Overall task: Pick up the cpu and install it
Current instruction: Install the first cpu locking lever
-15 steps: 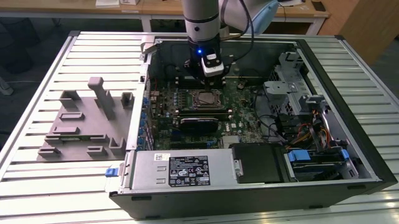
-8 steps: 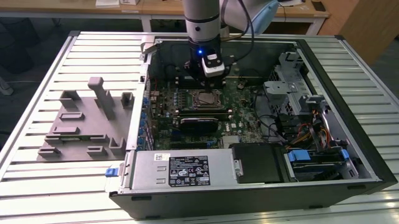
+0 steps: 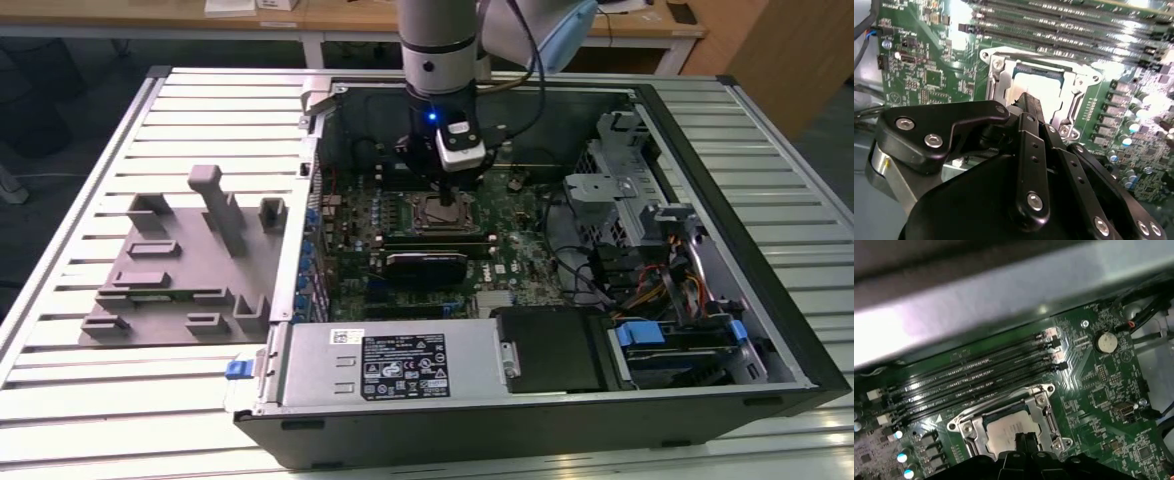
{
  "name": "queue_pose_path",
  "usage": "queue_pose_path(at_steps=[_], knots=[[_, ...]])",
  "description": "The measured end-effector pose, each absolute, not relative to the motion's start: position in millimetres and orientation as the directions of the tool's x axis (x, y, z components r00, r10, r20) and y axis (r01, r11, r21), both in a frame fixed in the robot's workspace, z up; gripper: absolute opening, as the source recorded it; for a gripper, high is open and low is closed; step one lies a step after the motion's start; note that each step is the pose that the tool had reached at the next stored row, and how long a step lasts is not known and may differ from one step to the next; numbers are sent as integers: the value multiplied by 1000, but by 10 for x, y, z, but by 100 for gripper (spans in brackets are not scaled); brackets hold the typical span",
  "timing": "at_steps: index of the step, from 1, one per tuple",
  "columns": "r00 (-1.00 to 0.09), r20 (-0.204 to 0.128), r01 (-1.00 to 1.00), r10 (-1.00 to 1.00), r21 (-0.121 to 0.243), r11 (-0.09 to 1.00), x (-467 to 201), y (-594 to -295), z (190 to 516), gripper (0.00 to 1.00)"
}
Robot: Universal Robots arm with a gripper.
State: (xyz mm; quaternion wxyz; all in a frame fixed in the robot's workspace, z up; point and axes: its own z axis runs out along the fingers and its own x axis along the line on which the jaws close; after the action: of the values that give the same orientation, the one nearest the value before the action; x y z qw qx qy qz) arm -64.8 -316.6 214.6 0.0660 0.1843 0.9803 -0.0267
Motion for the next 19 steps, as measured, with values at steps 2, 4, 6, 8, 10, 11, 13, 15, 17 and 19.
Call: queue_pose_path(at_steps=[2, 4, 6, 8, 10, 11, 13, 15, 17, 19], knots=[[-926, -122, 364, 358, -35, 931, -640, -3192, 2145, 11], [-928, -103, 364, 358, -42, 931, -634, -3216, 2144, 11], [-929, -93, 363, 358, -44, 931, -631, -3238, 2144, 11], [-929, -93, 363, 358, -44, 931, -631, -3242, 2143, 11], [-929, -93, 363, 358, -44, 931, -631, -3243, 2144, 11], [-929, -93, 363, 358, -44, 931, -631, -3244, 2144, 11], [-929, -92, 363, 358, -45, 931, -632, -3245, 2149, 11], [-929, -93, 363, 358, -45, 931, -631, -3245, 2173, 11], [-929, -93, 363, 358, -44, 931, -631, -3244, 2210, 11], [-929, -93, 363, 358, -44, 931, -631, -3244, 2253, 11]])
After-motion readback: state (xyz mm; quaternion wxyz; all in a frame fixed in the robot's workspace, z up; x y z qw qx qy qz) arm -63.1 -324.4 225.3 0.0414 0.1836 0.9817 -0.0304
